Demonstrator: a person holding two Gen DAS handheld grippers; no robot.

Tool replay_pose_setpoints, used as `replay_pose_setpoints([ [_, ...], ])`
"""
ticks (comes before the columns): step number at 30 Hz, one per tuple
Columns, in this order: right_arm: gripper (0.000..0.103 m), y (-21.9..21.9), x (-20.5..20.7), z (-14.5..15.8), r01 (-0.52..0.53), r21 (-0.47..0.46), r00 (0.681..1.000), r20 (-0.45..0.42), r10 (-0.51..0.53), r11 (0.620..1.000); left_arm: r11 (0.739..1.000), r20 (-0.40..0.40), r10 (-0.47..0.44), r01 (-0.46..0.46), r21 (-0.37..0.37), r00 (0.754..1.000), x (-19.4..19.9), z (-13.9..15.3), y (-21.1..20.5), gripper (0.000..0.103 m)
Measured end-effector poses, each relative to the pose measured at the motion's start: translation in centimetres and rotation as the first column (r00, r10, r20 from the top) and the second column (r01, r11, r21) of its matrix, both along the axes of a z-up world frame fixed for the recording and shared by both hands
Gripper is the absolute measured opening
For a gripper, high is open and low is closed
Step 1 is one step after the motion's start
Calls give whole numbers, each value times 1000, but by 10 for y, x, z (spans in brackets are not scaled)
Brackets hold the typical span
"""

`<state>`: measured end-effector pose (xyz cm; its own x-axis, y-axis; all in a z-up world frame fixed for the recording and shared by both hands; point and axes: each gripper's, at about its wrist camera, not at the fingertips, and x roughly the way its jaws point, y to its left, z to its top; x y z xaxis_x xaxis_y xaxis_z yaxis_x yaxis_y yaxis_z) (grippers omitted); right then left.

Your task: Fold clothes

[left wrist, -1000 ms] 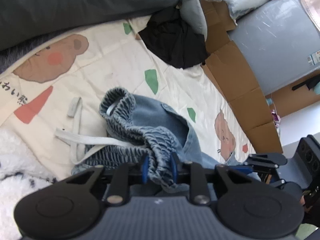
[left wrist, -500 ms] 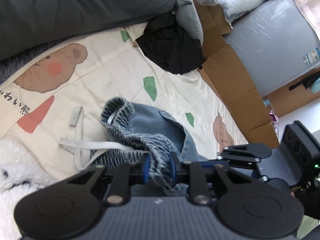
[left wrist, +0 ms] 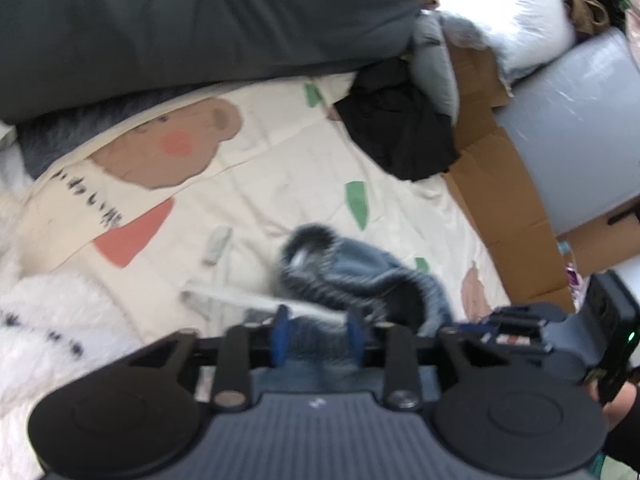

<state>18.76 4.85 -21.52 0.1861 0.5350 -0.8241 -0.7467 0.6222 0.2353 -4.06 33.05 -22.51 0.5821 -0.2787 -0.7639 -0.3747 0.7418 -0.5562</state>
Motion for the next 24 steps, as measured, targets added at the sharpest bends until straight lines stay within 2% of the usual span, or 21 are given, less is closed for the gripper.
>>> replay_pose_setpoints([
  [6, 2, -10, 26, -11, 94, -38, 996, 3, -94, 995, 1000, -89, -6, 5, -18, 996, -2, -34, -9, 56],
  [13, 2, -16, 51, -35, 167, -77, 986, -17, -168, 983, 1000, -138, 6, -9, -26, 990, 4, -64, -18, 61],
  [19, 2, -19, 60, -55, 211, -107, 976, -27, -215, 972, 998, -136, 15, -23, -54, 991, 10, -87, -21, 64],
  [24, 3, -21, 67, -70, 245, -131, 967, -35, -251, 961, 993, -97, 54, -64, -101, 994, 11, -99, -18, 64],
])
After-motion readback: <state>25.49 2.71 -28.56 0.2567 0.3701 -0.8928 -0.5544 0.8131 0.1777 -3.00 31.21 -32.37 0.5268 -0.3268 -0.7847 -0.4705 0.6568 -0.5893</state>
